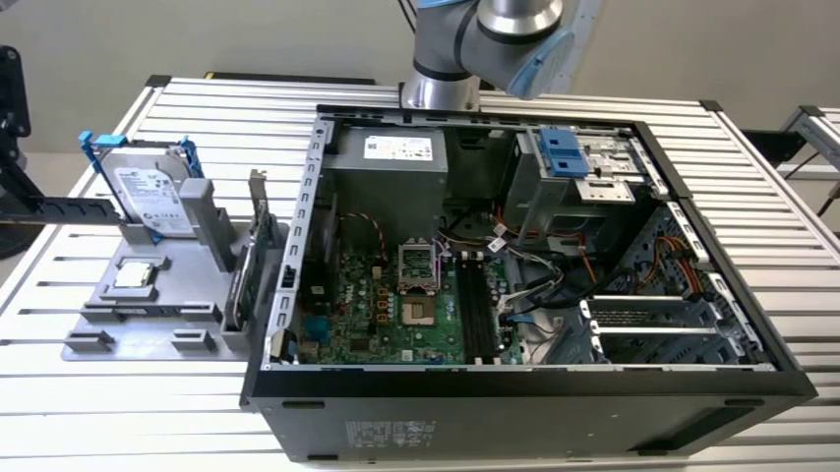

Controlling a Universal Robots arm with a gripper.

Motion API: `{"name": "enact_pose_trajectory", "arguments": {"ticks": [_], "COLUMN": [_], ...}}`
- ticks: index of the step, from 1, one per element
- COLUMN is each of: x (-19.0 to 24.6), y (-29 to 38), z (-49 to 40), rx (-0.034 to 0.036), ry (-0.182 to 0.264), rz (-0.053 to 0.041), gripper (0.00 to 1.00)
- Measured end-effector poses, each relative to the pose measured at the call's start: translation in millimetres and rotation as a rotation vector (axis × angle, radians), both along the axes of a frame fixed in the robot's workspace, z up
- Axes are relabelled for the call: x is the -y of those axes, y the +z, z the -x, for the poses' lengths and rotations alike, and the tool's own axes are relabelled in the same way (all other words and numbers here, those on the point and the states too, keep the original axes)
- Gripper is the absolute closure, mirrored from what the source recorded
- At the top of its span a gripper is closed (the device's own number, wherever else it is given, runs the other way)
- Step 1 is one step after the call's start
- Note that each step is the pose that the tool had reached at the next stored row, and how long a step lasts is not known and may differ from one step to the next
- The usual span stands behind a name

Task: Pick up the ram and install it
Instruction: 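Pick up the ram and move it above insertion slot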

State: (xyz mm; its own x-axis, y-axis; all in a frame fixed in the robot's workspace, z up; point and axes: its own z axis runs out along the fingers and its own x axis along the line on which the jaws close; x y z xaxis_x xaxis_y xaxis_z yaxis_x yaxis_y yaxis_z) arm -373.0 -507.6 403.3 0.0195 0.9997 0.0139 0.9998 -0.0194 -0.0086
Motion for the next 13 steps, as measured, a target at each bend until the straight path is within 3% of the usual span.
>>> {"name": "enact_pose_trajectory", "arguments": {"ticks": [13], "x": [0.0], "y": [15.8], "z": [0.0], "rx": [-0.0001], "ry": [0.000], "rz": [0.0001], "gripper": [1.00]}}
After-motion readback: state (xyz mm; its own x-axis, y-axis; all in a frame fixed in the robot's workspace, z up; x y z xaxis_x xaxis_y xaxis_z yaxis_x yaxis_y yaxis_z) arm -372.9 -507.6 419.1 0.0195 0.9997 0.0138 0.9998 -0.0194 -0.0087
